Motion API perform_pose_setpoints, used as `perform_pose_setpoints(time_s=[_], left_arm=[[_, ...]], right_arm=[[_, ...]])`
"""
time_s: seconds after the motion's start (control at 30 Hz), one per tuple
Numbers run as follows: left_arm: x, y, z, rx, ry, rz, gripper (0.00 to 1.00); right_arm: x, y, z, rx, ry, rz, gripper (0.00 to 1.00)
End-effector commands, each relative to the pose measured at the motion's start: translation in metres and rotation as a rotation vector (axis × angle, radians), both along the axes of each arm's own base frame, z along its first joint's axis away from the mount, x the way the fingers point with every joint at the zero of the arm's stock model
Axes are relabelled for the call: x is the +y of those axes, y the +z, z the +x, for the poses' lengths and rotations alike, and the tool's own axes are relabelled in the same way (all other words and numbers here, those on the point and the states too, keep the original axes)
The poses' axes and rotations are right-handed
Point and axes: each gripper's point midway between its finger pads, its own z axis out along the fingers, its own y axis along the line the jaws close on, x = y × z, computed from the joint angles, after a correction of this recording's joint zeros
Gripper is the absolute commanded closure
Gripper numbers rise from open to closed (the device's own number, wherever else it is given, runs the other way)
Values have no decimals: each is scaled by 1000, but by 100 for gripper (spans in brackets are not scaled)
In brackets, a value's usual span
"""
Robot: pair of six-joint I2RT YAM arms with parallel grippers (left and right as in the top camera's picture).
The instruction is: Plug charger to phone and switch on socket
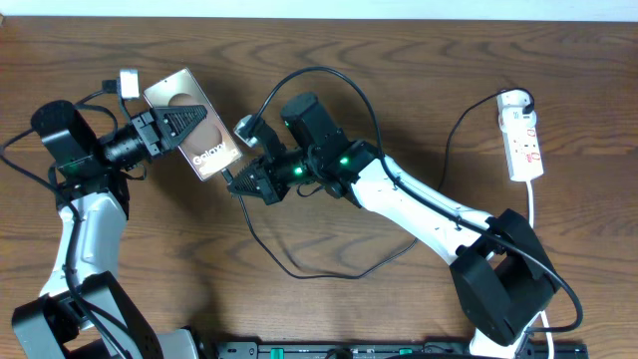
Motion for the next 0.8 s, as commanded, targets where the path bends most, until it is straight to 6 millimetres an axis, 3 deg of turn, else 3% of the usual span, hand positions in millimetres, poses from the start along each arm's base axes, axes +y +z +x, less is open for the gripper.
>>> perform_pose_setpoints(time_s=[0.0,0.53,0.57,0.63,0.7,0.77], left_arm=[[-19,-6,-21,10,-114,-34,92],[-19,-9,-23,16,-114,-36,92],[-19,-9,-23,15,-114,-36,93],[-19,-9,-22,9,-113,-33,93],[-18,-8,-22,4,-111,-31,93],[-17,-8,-22,-1,-107,-29,93]], right_arm=[[2,40,19,-94,-69,67,99],[2,39,21,-100,-78,65,98],[2,39,21,-100,-77,65,94],[2,39,21,-100,-77,64,72],[2,39,21,-99,-77,64,59],[1,39,21,-97,-77,62,29]])
